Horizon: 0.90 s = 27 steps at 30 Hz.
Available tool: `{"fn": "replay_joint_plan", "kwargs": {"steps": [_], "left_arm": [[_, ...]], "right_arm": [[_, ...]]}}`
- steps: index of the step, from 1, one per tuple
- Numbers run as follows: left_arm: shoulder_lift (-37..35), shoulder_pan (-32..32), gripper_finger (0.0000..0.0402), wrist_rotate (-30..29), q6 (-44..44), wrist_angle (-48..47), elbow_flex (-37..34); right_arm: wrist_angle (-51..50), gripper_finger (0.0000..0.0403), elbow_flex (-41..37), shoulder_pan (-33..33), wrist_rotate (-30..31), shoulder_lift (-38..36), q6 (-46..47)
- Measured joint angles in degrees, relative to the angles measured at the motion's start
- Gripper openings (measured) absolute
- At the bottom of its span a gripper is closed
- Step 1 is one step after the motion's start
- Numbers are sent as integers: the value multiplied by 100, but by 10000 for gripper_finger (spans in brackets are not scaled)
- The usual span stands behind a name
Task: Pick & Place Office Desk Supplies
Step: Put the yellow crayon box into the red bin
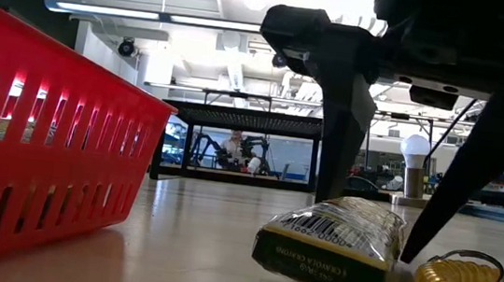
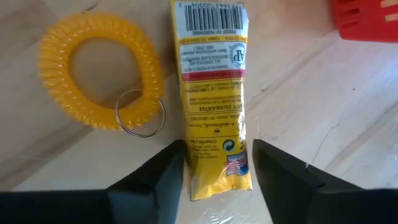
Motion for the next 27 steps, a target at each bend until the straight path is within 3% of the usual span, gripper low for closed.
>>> {"fn": "replay_joint_plan", "kwargs": {"steps": [11, 16, 22, 27], "left_arm": [[0, -2, 199, 4, 2, 0, 0], [0, -2, 199, 6, 2, 0, 0], [0, -2, 199, 6, 2, 0, 0], [0, -2, 199, 9, 2, -2, 0]], "right_arm": [[0, 97, 4, 0, 13, 2, -2], [2, 66, 7, 9, 290, 2, 78], [-11, 54, 7, 85, 482, -16, 445], [34, 53, 15, 216, 1097, -186, 494]]}}
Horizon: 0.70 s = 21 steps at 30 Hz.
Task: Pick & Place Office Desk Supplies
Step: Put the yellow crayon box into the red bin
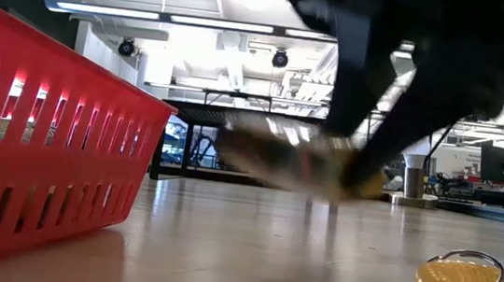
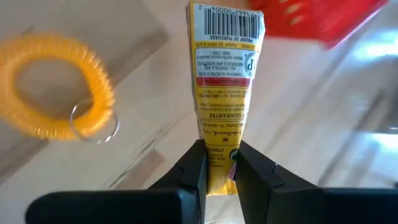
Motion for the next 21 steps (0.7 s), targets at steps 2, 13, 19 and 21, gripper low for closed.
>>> {"fn": "replay_joint_plan", "kwargs": {"steps": [2, 13, 19, 21], "left_arm": [[0, 0, 199, 13, 1, -1, 0], [0, -102, 199, 13, -4, -17, 0], [0, -133, 199, -85, 0, -4, 0], [0, -131, 199, -120, 0, -4, 0]], "right_arm": [[19, 53, 12, 31, 156, -87, -4], [820, 52, 15, 197, 552, -675, -33], [1969, 52, 14, 216, 224, -693, -708], [2440, 52, 14, 175, 100, -686, -912]]}}
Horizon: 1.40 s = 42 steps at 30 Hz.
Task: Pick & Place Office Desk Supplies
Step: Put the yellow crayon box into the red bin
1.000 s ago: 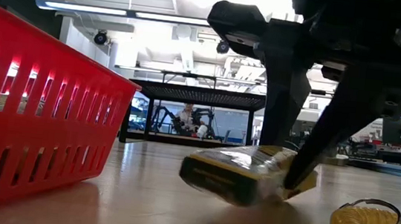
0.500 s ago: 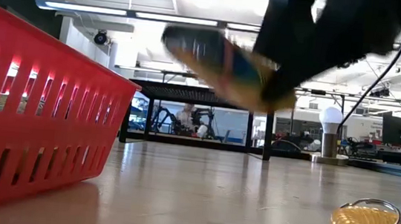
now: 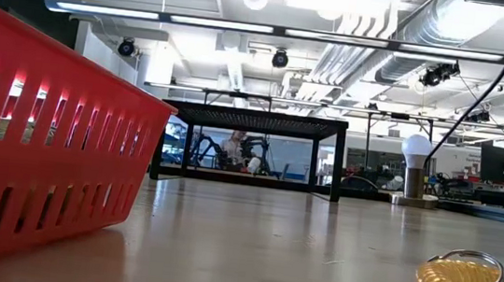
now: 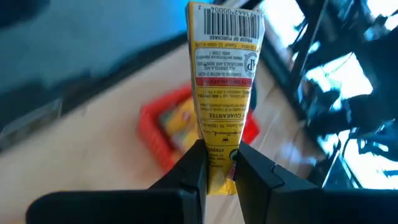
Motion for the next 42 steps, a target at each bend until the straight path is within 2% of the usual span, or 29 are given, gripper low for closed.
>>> {"fn": "replay_joint_plan", "kwargs": {"steps": [3, 9, 12, 17, 19, 25, 28, 32, 35, 42], "left_arm": [[-14, 2, 199, -4, 77, 0, 0], [-212, -103, 199, -282, 558, 2, 0], [-400, -251, 199, -829, 916, 5, 0], [-756, -629, 199, -2133, 1466, 67, 0], [-848, -771, 199, -2407, 1550, 59, 0], [-882, -994, 199, -2458, 1609, 58, 0], [-872, -988, 199, -2458, 1566, 53, 0], [-872, -984, 199, -2461, 1563, 51, 0], [-870, -987, 199, -2454, 1561, 49, 0], [-870, -986, 199, -2421, 1312, 48, 0]], "right_arm": [[640, 52, 0, -91, -311, 2, 25], [1241, 52, 0, -365, -1211, 15, 957], [1349, 52, 3, -501, -1381, 172, 1436], [1697, 52, -2, -683, -2039, 536, 1774], [1768, 52, -4, -742, -2139, 596, 1946], [1760, 52, -2, -981, -2289, 594, 2293], [1938, 52, 4, -1122, -2679, 674, 2410], [2032, 57, 9, -1213, -3008, 799, 3270], [1927, 76, -11, -1258, -3002, 854, 3705], [1906, 148, -4, -1339, -2962, 981, 3972]]}}
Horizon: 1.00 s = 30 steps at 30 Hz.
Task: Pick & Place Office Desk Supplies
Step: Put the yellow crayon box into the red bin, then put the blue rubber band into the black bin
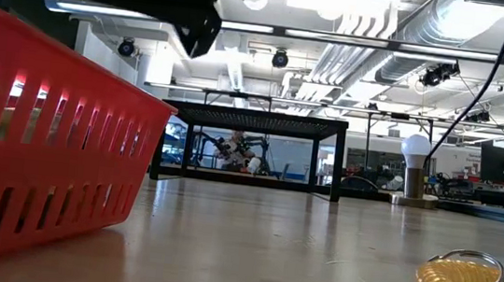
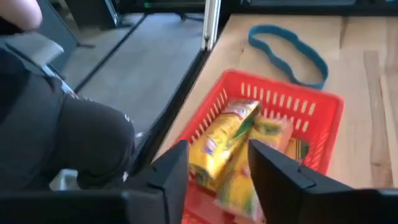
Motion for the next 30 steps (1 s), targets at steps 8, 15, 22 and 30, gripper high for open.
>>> {"fn": "replay_joint_plan", "kwargs": {"steps": [8, 15, 22, 30], "left_arm": [[0, -68, 199, 273, -66, -3, 0], [-3, -482, 199, 483, -669, -83, 0], [-17, -1113, 199, 1557, -2044, -1547, 2], [-20, -1127, 199, 2651, -6059, -4884, 2]], "right_arm": [[278, 217, 0, 43, 121, -103, -143], [-560, 238, 0, 333, 738, -681, -223], [-2469, 232, 11, 691, 1028, -1141, 794], [-3073, 230, -4, 962, 865, -1031, 1730]]}}
